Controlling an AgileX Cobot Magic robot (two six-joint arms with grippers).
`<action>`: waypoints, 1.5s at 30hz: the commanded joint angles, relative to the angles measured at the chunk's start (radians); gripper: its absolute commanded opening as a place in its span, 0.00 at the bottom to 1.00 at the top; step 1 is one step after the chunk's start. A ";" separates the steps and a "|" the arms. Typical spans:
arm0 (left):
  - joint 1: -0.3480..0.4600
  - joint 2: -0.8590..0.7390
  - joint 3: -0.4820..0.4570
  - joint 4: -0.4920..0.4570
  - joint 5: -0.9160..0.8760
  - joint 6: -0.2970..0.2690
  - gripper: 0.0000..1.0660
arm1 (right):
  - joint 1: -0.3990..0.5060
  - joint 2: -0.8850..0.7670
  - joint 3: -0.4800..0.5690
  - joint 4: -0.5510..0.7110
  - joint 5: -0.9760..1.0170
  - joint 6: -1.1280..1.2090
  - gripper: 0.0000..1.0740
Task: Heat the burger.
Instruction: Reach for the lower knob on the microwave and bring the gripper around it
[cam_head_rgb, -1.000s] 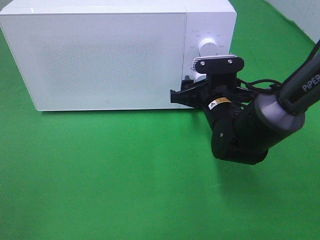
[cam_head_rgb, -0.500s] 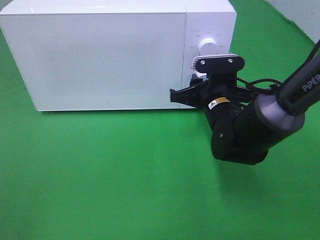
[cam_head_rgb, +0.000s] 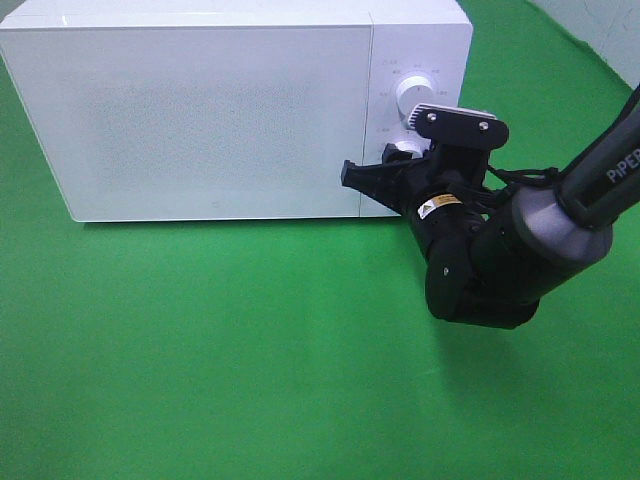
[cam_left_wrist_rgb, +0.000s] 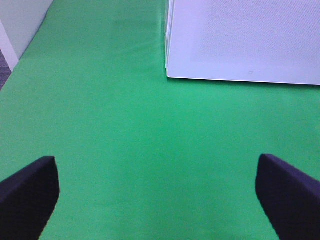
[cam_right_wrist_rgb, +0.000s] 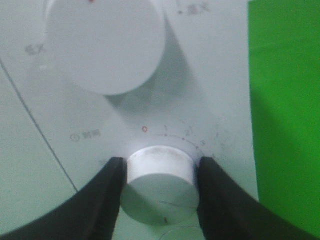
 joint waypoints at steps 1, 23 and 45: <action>0.004 -0.016 0.003 0.002 -0.004 0.000 0.94 | -0.004 -0.003 -0.013 -0.219 -0.053 0.354 0.00; 0.004 -0.016 0.003 0.002 -0.004 0.000 0.94 | -0.004 -0.003 -0.013 -0.343 -0.092 1.419 0.00; 0.004 -0.016 0.003 0.002 -0.004 0.000 0.94 | -0.004 -0.003 -0.013 -0.252 -0.114 1.455 0.02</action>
